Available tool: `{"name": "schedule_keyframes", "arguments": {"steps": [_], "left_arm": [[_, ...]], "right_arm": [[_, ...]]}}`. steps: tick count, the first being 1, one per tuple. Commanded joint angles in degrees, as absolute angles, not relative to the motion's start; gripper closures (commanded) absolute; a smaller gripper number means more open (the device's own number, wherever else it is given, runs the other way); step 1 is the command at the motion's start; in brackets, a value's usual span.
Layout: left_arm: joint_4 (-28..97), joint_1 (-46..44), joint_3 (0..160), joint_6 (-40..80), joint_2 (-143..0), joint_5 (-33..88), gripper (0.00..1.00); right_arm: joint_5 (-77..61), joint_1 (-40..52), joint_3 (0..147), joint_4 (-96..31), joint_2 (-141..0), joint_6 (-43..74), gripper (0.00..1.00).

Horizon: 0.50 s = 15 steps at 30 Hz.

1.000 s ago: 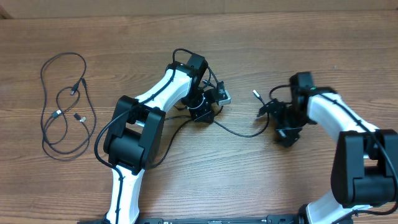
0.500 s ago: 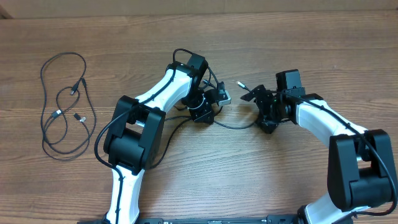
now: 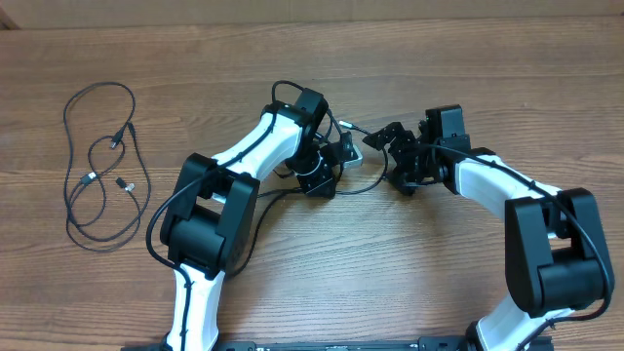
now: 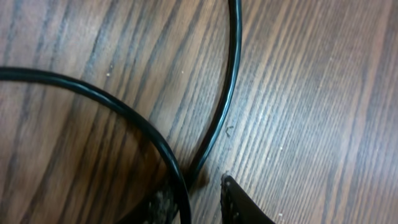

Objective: Untangle cables

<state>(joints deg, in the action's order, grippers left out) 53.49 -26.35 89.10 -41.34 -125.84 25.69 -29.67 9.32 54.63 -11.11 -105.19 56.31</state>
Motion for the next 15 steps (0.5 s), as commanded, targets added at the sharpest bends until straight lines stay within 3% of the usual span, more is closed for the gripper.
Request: {"name": "schedule_keyframes", "arguments": {"steps": [1, 15], "left_arm": [[51.5, -29.4, 84.8, -35.2, -130.0, 11.1, 0.73], [43.9, -33.8, 78.2, -31.2, -130.0, 2.5, 0.75]], "right_arm": [[-31.6, 9.6, 54.0, -9.0, -109.4, 54.8, 0.00], [-34.7, 7.8, 54.0, -5.9, -111.5, 52.0, 0.00]]}}
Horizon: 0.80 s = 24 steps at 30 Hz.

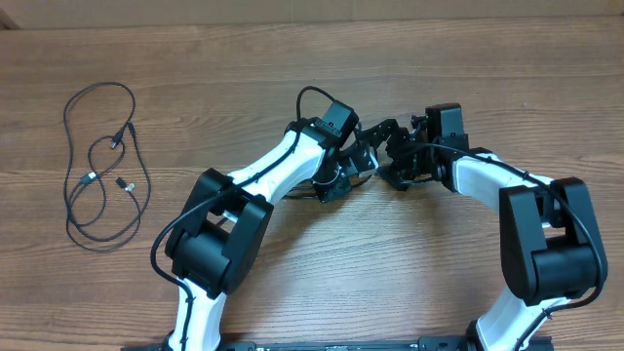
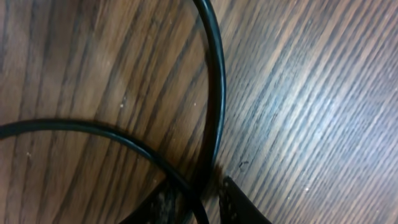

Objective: Untangle cables

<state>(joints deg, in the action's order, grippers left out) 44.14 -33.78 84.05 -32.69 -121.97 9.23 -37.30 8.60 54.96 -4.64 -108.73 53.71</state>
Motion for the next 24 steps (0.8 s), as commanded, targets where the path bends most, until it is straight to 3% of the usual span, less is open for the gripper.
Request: {"name": "schedule_keyframes", "arguments": {"steps": [1, 6, 19, 24], "left_arm": [[43.5, -33.7, 77.9, -31.2, -130.0, 2.5, 0.77], [42.8, -33.3, 77.7, -31.2, -130.0, 2.6, 0.96], [45.7, -33.3, 79.4, -29.9, -129.9, 2.5, 0.96], [48.2, -32.8, 85.0, -20.9, -129.4, 2.6, 0.96]], "right_arm": [[-34.7, 7.4, 54.0, -6.1, -111.5, 52.0, 0.00], [-36.5, 7.0, 54.0, -5.8, -111.5, 50.4, 0.00], [-44.0, -5.2, 54.2, -11.2, -111.5, 41.8, 0.00], [-42.9, -9.1, 54.2, -14.7, -111.5, 41.9, 0.00]]}}
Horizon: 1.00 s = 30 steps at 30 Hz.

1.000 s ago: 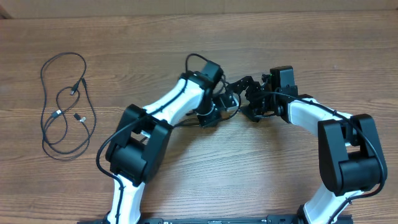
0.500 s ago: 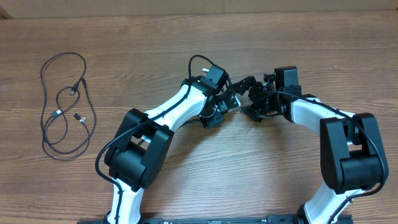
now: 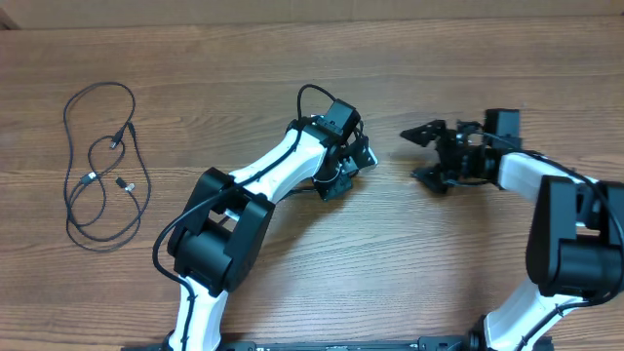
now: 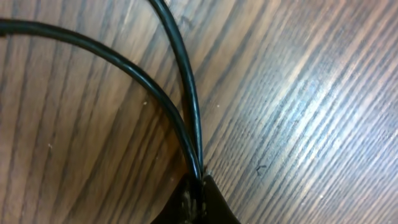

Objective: Untangle cables

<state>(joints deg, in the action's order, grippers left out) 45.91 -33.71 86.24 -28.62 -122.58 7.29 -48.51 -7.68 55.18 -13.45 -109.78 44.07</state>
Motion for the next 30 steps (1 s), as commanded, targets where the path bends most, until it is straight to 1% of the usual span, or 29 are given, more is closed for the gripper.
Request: {"name": "schedule_keyframes", "arguments": {"steps": [1, 6, 10, 14, 25, 30], "left_arm": [[48.9, -32.6, 86.4, -19.3, -129.3, 2.9, 0.96], [53.6, -31.5, 93.1, -18.0, -129.1, 7.4, 0.96], [56.8, -30.4, 98.2, -14.1, -128.5, 7.5, 0.96], [59.0, -29.1, 101.8, -13.2, -126.8, 8.6, 0.95], [59.6, -23.7, 102.8, -12.0, -115.9, 10.2, 0.96], [62.5, -23.2, 102.7, -12.0, -115.2, 11.7, 0.96]], "right_arm": [[-42.9, -9.5, 54.2, -14.7, -111.5, 41.9, 0.00], [-42.9, -9.8, 54.2, -14.7, -111.5, 41.9, 0.00], [-42.9, -9.8, 54.2, -14.7, -111.5, 41.9, 0.00], [-42.9, -9.8, 54.2, -14.7, -111.5, 41.9, 0.00], [-42.9, -9.8, 54.2, -14.2, -111.5, 41.9, 0.00], [-42.5, -9.8, 54.2, -14.0, -111.5, 41.9, 0.00]]}}
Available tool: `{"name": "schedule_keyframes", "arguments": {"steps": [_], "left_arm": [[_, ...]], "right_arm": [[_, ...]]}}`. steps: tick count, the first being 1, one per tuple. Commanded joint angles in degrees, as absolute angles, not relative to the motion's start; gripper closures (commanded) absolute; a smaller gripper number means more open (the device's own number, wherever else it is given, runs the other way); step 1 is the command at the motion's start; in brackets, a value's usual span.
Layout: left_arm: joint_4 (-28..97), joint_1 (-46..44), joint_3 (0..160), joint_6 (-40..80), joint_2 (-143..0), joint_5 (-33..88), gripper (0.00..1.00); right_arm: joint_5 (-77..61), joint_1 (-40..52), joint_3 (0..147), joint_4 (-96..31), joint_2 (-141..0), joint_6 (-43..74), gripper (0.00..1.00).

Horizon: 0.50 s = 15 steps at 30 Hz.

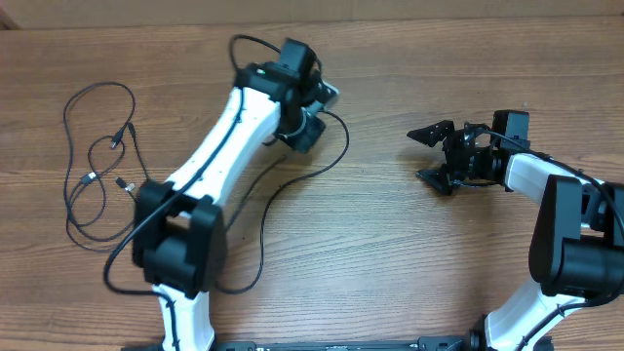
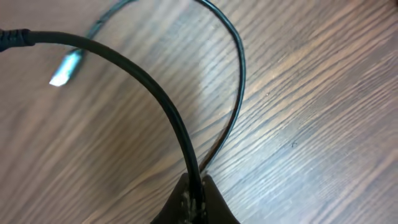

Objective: Untangle cables

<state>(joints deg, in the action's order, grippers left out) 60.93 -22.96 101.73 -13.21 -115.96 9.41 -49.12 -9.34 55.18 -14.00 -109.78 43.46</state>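
Note:
My left gripper [image 1: 310, 125] is at the back of the table, shut on a long black cable [image 1: 347, 141]. From there the cable bows right, then trails down toward the front edge. In the left wrist view the jaws [image 2: 196, 194] pinch that cable [image 2: 177, 127], a second strand [image 2: 239, 74] curves away behind it, and a blurred silver plug [image 2: 65, 68] hangs at upper left. My right gripper [image 1: 419, 154] is open at the right with nothing between its fingers. A second black cable [image 1: 91, 178] lies coiled at the far left.
The coiled cable at the left has small plugs [image 1: 119, 135] inside its loops. The left arm [image 1: 219, 136] stretches diagonally across the table's middle. The right arm [image 1: 546, 180] lies along the right side of the wooden table [image 1: 409, 273].
My left gripper, still shut on the black cable, has moved up and to the left, and the cable now trails from it toward the front. The right gripper stays open at the right.
Both grippers were close together at mid-table, my left one open around crossing strands of the black cable. Then the left one was shut on the cable and the right one stood apart to the right, open. Now the left holds the cable farther back and left.

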Motion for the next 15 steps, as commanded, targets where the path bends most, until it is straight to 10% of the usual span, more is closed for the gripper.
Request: {"name": "schedule_keyframes", "arguments": {"steps": [1, 9, 15], "left_arm": [[63.4, -23.4, 102.6, -12.0, -115.5, 12.4, 0.96], [63.7, -26.0, 98.2, -12.1, -117.8, 15.0, 0.94], [63.4, -26.8, 97.1, -12.1, -117.8, 15.0, 0.45]], "right_arm": [[-42.5, -9.8, 54.2, -13.8, -111.5, 41.9, 0.00], [-42.5, -9.8, 54.2, -13.8, -111.5, 41.9, 0.00], [-42.5, -9.8, 54.2, -13.8, -111.5, 41.9, 0.00]]}}
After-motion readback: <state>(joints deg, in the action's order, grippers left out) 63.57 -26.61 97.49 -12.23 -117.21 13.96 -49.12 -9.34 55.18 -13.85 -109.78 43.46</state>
